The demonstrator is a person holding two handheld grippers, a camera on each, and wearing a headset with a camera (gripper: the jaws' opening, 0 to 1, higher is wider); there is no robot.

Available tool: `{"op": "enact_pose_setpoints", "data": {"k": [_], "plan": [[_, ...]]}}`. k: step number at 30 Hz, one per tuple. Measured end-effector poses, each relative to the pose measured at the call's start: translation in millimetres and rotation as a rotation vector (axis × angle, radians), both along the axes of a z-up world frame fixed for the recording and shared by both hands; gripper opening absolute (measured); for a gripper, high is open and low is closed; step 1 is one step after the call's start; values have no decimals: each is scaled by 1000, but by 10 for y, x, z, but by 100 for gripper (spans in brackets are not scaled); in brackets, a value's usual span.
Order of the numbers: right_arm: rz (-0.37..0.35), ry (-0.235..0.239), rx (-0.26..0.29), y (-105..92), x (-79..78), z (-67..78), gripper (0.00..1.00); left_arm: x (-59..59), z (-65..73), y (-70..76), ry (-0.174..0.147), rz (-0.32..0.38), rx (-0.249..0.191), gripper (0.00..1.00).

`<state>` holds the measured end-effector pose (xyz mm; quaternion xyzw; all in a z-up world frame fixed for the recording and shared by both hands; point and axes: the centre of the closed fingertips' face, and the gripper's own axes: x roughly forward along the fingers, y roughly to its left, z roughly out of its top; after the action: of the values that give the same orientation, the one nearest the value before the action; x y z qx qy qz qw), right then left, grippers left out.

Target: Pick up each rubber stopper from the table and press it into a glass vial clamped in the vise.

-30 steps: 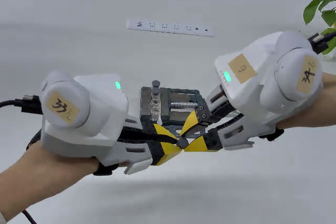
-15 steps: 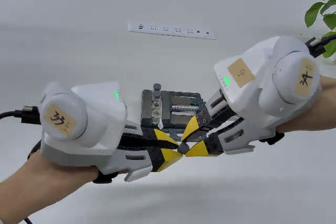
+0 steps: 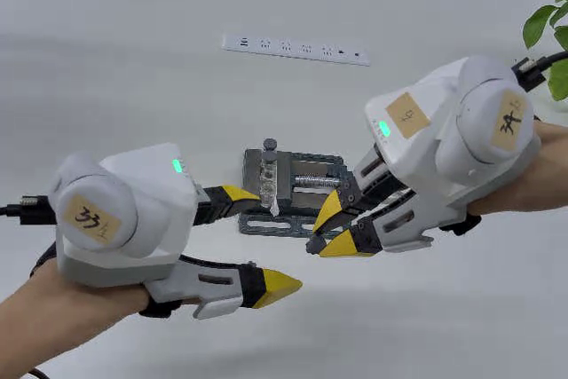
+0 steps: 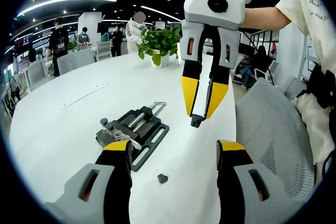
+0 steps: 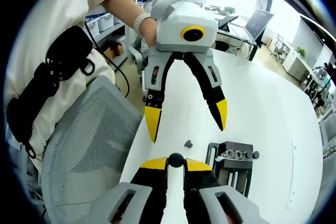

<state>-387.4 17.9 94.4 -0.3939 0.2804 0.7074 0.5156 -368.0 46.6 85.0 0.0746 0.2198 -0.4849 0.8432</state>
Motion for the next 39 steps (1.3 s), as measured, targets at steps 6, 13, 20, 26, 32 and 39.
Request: {"op": "enact_pose_setpoints", "data": {"k": [6,13,20,26,32,39], "plan": [[-4,1,-7,3,64,-44,6,150,-43,183,-16,100,17,91],[-4,-3,-16,5,143,-79,6,208,-128,330,18,151,26,99],[18,-8,-48,9,260,-116,6,224,-224,465,34,193,22,99],[39,-26,-69,71,452,-126,5,180,-285,528,53,211,25,99],[51,-47,-90,147,658,-140,5,179,-322,620,59,230,29,98],[67,-71,-121,226,900,-180,5,201,-328,709,62,258,29,98]]}}
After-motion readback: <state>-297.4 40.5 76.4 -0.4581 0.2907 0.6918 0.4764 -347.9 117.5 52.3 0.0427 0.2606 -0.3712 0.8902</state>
